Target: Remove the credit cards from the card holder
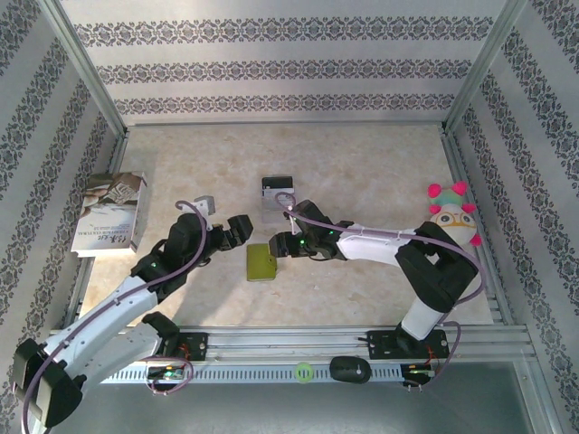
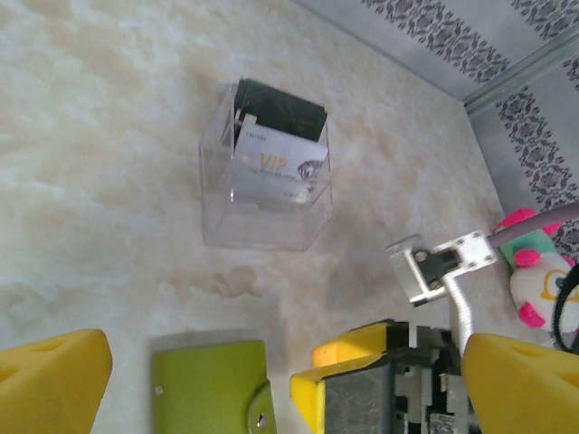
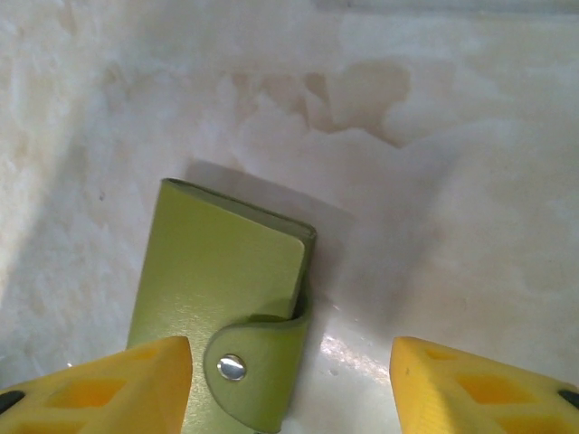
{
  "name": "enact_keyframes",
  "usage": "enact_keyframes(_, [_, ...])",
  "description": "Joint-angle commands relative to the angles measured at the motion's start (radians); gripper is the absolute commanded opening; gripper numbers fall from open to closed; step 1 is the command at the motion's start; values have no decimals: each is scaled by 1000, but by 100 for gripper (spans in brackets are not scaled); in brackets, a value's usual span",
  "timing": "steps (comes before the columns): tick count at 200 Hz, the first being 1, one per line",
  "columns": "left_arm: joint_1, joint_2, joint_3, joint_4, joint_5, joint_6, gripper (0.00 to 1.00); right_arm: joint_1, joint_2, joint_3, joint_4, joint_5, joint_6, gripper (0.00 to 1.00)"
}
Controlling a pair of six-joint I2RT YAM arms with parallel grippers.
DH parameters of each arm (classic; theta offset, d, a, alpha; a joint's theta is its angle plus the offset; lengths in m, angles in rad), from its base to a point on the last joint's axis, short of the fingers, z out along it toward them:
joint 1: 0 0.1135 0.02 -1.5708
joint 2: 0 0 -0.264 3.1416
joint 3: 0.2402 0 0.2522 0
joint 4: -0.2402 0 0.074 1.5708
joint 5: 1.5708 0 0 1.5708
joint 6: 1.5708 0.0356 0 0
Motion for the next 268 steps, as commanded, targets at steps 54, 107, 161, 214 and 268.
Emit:
enact_keyframes(54, [93,-215,-145,-24,-2,-1,99,-9,174,118,100,-108,69,55])
enact_keyframes(107, [117,-209,-122,-90,52,35,99,-5,220,139,69,-97,88,43])
enact_keyframes(161, [131,-137,-109,-69,148,41,99,13,241,121,76,-107,87,35])
enact_keyframes(214, [138,-77,-114,-8,222,42,99,-8,166,98,78,-82,-1,0])
enact_keyframes(268, [139,14,-135,147,412,50,96,-59,15,67,37,-136,-118,0])
